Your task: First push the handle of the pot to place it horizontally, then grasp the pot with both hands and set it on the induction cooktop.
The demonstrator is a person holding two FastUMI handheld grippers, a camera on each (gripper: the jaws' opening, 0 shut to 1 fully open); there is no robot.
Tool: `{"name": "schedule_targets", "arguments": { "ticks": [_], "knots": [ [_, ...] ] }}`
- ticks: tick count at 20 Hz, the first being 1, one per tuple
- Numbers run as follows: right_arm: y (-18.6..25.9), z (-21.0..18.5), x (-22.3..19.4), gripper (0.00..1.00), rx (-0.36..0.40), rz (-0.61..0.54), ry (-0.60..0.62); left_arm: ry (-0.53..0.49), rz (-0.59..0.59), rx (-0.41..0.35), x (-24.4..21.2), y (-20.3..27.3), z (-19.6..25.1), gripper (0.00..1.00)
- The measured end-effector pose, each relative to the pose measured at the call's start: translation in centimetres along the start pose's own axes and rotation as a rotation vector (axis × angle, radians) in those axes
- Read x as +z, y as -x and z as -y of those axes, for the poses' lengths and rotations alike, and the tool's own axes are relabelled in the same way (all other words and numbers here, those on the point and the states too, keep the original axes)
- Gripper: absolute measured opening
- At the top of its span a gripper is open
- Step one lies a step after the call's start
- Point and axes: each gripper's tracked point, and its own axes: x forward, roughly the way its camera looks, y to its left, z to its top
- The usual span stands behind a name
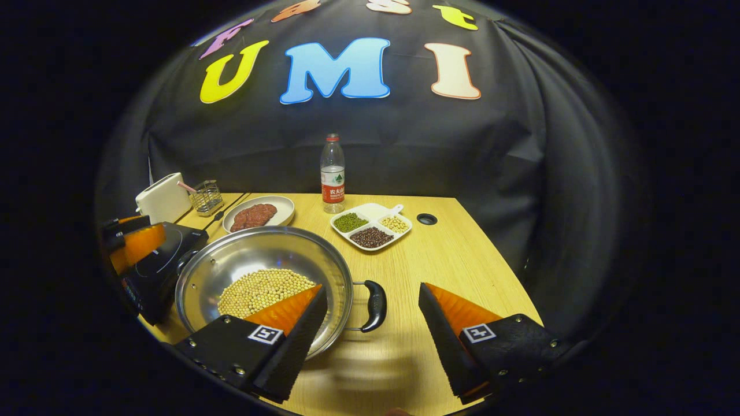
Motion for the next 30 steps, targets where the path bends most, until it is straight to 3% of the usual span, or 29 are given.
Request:
{"name": "schedule_targets", "arguments": {
  "ticks": [1,2,3,5,8,10,13,15,16,17,19,20,24,25,27,30],
  "knots": [
    [-0.3,-0.2,0.0,0.98,0.002,-0.004,-0.002,0.007,-0.027,-0.008,-0.9,-0.9,0.1,0.93],
    [-0.6,-0.3,-0.2,0.97,0.004,-0.008,0.000,0.014,-0.056,-0.012,-1.7,-1.7,0.2,1.00],
    [-0.9,-0.5,-0.3,0.97,0.005,-0.012,0.003,0.021,-0.081,-0.012,-2.7,-2.3,0.2,0.97],
    [-1.6,-0.6,-0.7,0.97,0.008,-0.027,0.003,0.031,-0.140,-0.013,-4.5,-3.7,0.2,1.00],
    [-2.9,-0.6,-1.4,0.97,0.006,-0.055,-0.005,0.049,-0.212,-0.012,-7.0,-4.7,0.3,0.94],
    [-3.7,-0.6,-2.1,0.97,0.005,-0.081,-0.018,0.052,-0.247,-0.013,-8.3,-5.6,0.5,1.00],
    [-4.9,-0.8,-3.1,0.97,0.020,-0.132,-0.051,0.059,-0.283,-0.005,-9.4,-6.2,0.8,0.99],
    [-5.4,-1.2,-3.7,0.92,0.028,-0.158,-0.064,0.059,-0.284,-0.001,-9.6,-6.5,0.9,0.97],
    [-5.5,-1.2,-3.9,0.81,0.031,-0.170,-0.067,0.056,-0.288,0.006,-9.7,-6.6,0.9,0.87],
    [-5.7,-1.3,-4.2,0.77,0.035,-0.182,-0.068,0.053,-0.289,0.010,-9.7,-6.6,0.9,0.86],
    [-5.7,-1.0,-4.3,0.74,0.023,-0.188,-0.066,0.049,-0.295,0.022,-10.0,-6.7,0.6,0.85],
    [-6.0,-1.2,-4.4,0.63,0.027,-0.192,-0.072,0.055,-0.294,0.024,-9.9,-6.8,0.6,0.85],
    [-5.6,-1.2,-4.2,0.59,0.021,-0.205,-0.076,0.045,-0.325,0.047,-10.2,-7.0,0.4,0.82],
    [-5.7,-1.3,-4.4,0.54,0.017,-0.207,-0.068,0.047,-0.336,0.053,-10.2,-7.1,0.4,0.76],
    [-5.6,-1.3,-4.2,0.55,0.011,-0.195,-0.044,0.067,-0.328,0.055,-9.8,-7.2,0.3,0.75],
    [-5.1,-1.2,-3.7,0.54,0.013,-0.189,-0.050,0.085,-0.308,0.047,-9.5,-7.0,0.3,0.66]
  ]
}}
